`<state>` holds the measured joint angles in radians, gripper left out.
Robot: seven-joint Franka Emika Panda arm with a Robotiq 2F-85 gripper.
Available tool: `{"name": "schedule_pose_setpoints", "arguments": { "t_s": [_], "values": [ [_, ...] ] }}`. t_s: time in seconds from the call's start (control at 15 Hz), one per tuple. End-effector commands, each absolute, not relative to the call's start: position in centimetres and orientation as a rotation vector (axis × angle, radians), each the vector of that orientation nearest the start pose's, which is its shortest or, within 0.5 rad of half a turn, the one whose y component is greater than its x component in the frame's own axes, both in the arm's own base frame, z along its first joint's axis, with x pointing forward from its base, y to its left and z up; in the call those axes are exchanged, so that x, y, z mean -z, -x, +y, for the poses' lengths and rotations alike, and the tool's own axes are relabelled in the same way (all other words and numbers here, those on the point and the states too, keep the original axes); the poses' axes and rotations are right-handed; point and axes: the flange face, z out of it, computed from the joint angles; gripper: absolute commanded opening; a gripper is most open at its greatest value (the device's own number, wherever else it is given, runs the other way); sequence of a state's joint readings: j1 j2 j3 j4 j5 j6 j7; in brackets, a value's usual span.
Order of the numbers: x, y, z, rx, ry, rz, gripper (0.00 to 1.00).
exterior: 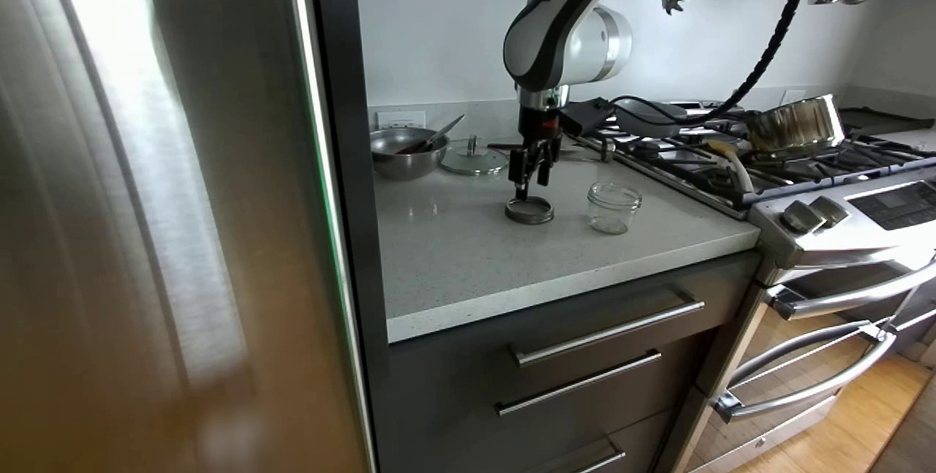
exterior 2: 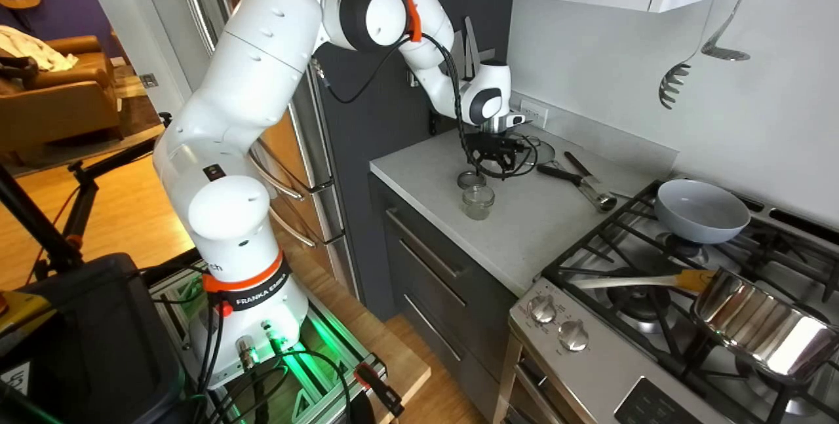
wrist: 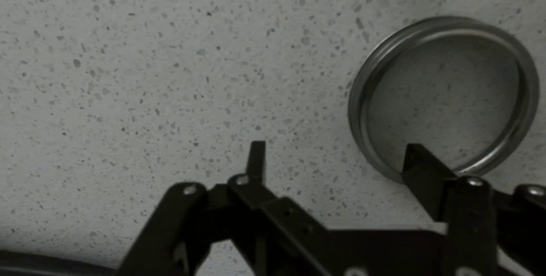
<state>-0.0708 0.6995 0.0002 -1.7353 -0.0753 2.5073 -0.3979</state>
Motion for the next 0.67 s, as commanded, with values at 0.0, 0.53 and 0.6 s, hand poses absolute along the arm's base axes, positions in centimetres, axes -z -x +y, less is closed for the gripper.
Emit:
{"name": "schedule_pose_setpoints", "arguments": {
  "t_s": [0.0, 0.53, 0.6],
  "values": [
    [-18.13, -67.21, -5.58, 0.046, 3.139, -0.636, 0.76],
    [-17.93, -66.87, -6.26, -0.026, 3.094, -0.694, 1.0],
    [-17.93, -66.81, -6.4, -0.031, 3.093, -0.701, 1.0]
  ]
}}
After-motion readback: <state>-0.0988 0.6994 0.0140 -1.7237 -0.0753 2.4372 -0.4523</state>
